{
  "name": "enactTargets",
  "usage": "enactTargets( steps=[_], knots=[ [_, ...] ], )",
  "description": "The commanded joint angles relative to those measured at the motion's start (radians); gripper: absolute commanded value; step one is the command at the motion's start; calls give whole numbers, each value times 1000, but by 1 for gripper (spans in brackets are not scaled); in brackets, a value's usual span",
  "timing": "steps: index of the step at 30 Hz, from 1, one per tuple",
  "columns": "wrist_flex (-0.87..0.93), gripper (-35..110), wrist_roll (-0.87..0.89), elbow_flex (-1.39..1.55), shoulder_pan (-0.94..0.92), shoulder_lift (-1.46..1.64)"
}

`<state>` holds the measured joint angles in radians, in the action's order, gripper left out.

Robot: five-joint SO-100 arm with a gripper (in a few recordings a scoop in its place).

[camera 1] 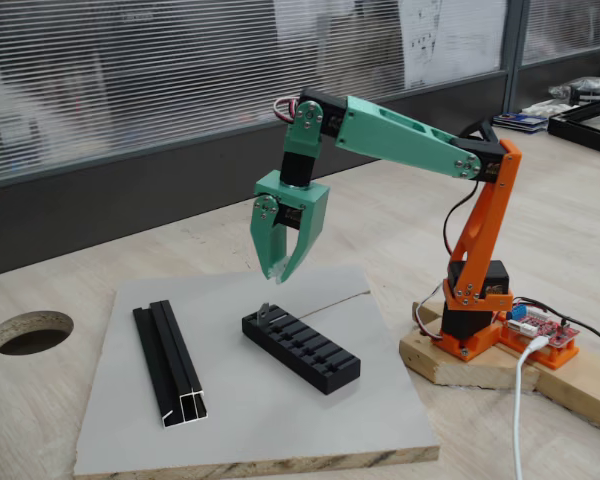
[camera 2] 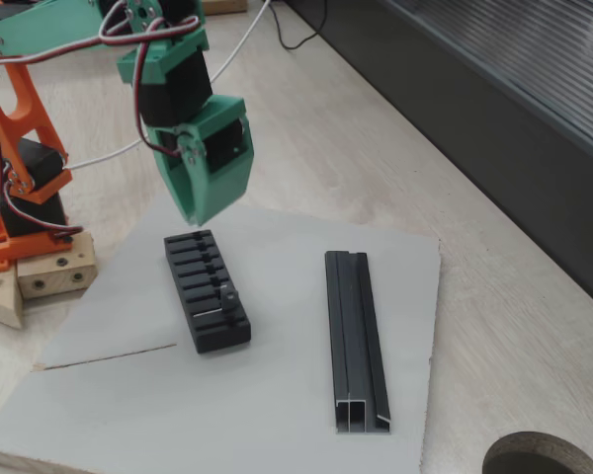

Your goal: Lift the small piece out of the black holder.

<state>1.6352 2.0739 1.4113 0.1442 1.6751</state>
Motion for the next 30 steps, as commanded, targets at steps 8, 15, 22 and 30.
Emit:
enactTargets(
  steps=[8, 15, 22, 30],
  knots=[
    [2, 6, 376, -11, 14, 8],
    [9, 6, 575, -3, 14, 8],
    [3, 6, 609, -11, 15, 11],
    [-2, 6, 606, -11, 12, 8]
  ],
)
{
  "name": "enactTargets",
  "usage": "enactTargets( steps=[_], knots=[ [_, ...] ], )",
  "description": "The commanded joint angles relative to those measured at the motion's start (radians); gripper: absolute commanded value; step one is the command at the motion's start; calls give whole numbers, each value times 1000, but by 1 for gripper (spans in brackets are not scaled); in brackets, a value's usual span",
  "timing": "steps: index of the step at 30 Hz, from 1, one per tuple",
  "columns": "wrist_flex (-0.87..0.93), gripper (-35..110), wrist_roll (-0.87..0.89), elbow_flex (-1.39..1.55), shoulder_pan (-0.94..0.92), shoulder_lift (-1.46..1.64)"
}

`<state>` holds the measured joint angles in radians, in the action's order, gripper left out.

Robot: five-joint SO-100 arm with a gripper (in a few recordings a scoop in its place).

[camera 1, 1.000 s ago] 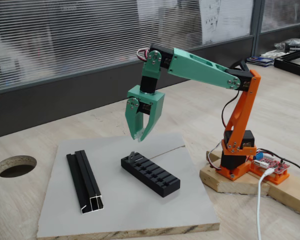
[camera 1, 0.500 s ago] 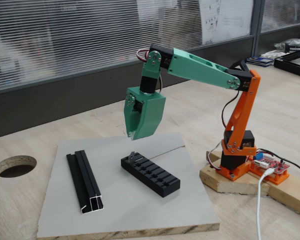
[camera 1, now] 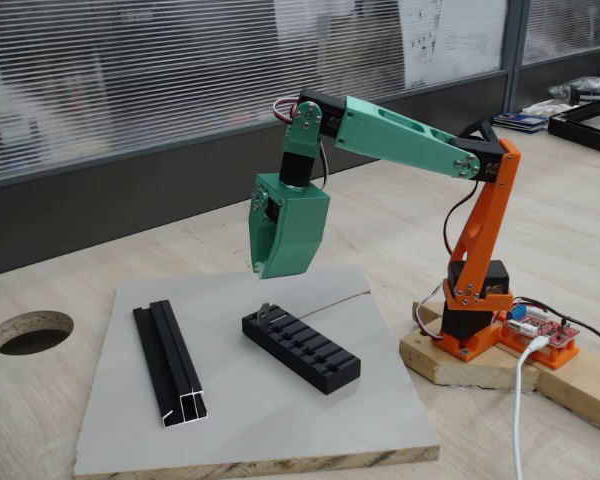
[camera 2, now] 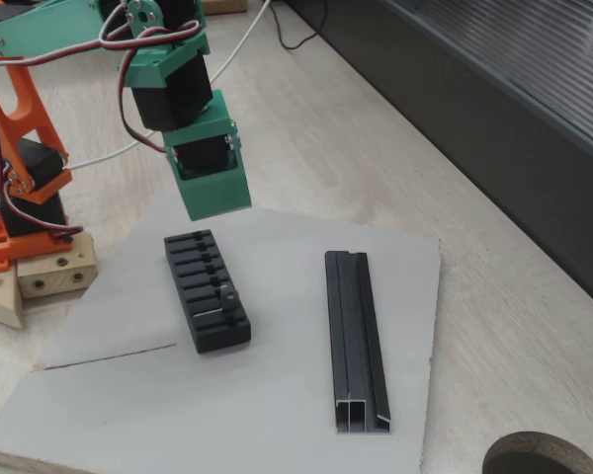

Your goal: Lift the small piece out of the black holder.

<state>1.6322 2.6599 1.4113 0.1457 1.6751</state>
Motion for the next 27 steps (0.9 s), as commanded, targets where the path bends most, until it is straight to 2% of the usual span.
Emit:
enactTargets(
  steps=[1, 5, 8, 21, 27],
  knots=[
    [2, 6, 17, -11, 11, 8],
    [3, 8, 15, -3, 12, 8],
    [5, 14, 14, -3, 12, 8],
    [17, 62, 14, 0, 12, 9],
    [18, 77, 15, 0, 12, 14]
  ],
)
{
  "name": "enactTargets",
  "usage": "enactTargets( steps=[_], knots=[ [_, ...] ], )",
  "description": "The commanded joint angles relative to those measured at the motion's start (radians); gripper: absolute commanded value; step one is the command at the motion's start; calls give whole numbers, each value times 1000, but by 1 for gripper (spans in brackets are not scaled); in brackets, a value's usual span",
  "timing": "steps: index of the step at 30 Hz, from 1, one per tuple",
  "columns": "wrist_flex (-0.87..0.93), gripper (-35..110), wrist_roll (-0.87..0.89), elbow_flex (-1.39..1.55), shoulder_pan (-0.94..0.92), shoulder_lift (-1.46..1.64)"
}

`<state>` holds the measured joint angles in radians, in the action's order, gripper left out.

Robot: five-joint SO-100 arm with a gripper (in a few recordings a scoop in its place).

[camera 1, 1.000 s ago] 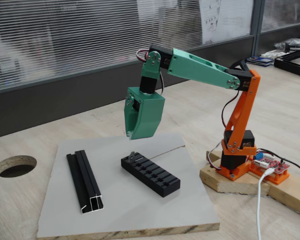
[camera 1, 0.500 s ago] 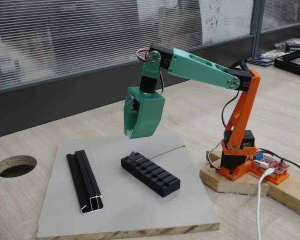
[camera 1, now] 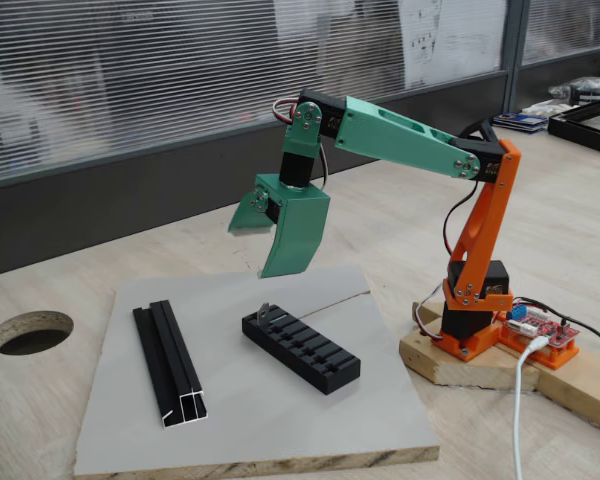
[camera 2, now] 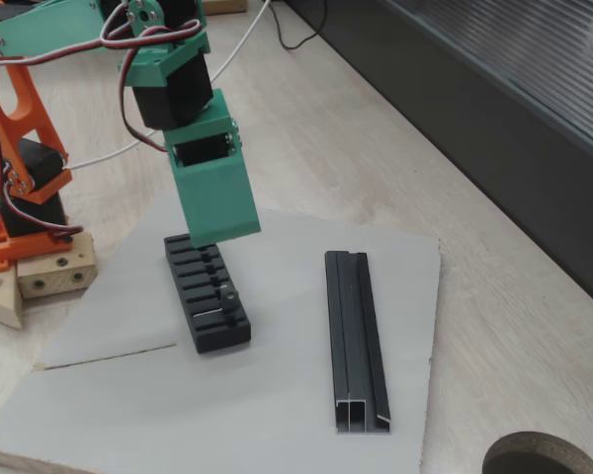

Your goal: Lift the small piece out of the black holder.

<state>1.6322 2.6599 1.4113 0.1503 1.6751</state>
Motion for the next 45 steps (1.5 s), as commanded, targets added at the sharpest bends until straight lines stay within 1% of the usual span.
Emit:
enactTargets(
  steps=[1, 13, 25, 31, 38, 45],
  knots=[
    [18, 79, 21, 0, 8, 14],
    [18, 80, 15, 3, 9, 8],
    [11, 80, 14, 124, 18, 8],
    [6, 80, 14, 112, 17, 6],
    [5, 80, 14, 107, 21, -149],
    [5, 80, 14, -28, 14, -195]
  ],
)
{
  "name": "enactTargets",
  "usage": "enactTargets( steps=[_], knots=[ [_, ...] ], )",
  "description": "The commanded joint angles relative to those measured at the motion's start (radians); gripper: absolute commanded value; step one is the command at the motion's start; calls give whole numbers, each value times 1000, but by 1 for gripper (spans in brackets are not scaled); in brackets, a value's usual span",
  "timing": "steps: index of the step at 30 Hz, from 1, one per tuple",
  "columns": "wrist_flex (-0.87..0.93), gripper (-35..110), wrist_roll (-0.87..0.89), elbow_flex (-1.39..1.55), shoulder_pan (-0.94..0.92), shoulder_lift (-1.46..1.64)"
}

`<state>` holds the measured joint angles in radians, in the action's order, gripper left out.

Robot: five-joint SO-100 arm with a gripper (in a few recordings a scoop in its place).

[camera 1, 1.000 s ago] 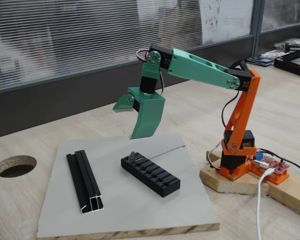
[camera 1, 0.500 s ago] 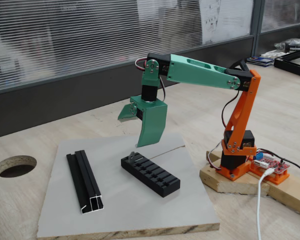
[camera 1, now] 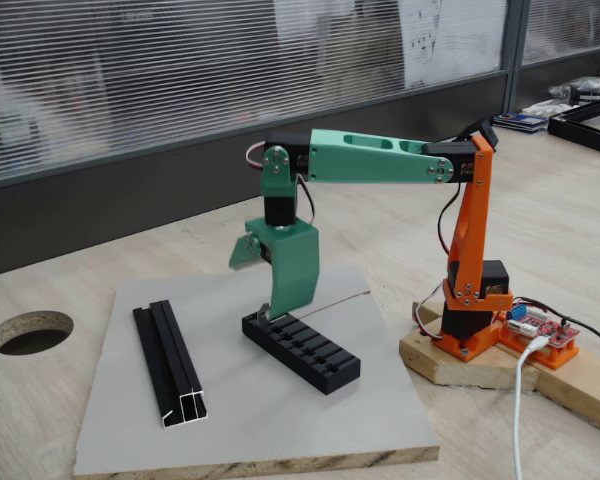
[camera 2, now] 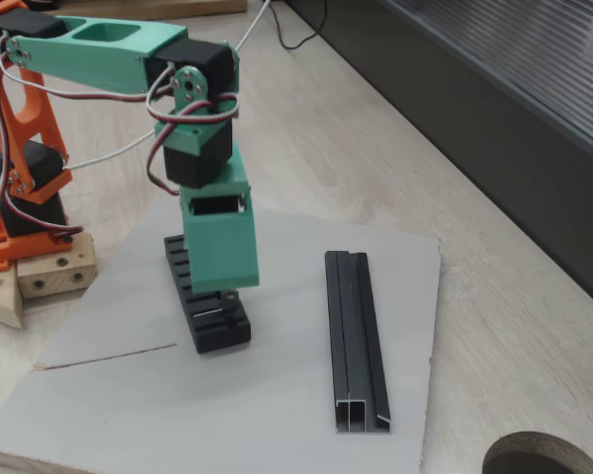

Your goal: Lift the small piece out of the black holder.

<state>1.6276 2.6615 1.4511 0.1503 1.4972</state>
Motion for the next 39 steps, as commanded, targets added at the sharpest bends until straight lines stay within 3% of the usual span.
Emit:
enactTargets(
  steps=[1, 14, 39],
  knots=[
    [9, 80, 12, -83, 18, -44],
    [9, 80, 11, -259, 11, -209],
    [9, 80, 9, -267, 9, -325]
  ],
)
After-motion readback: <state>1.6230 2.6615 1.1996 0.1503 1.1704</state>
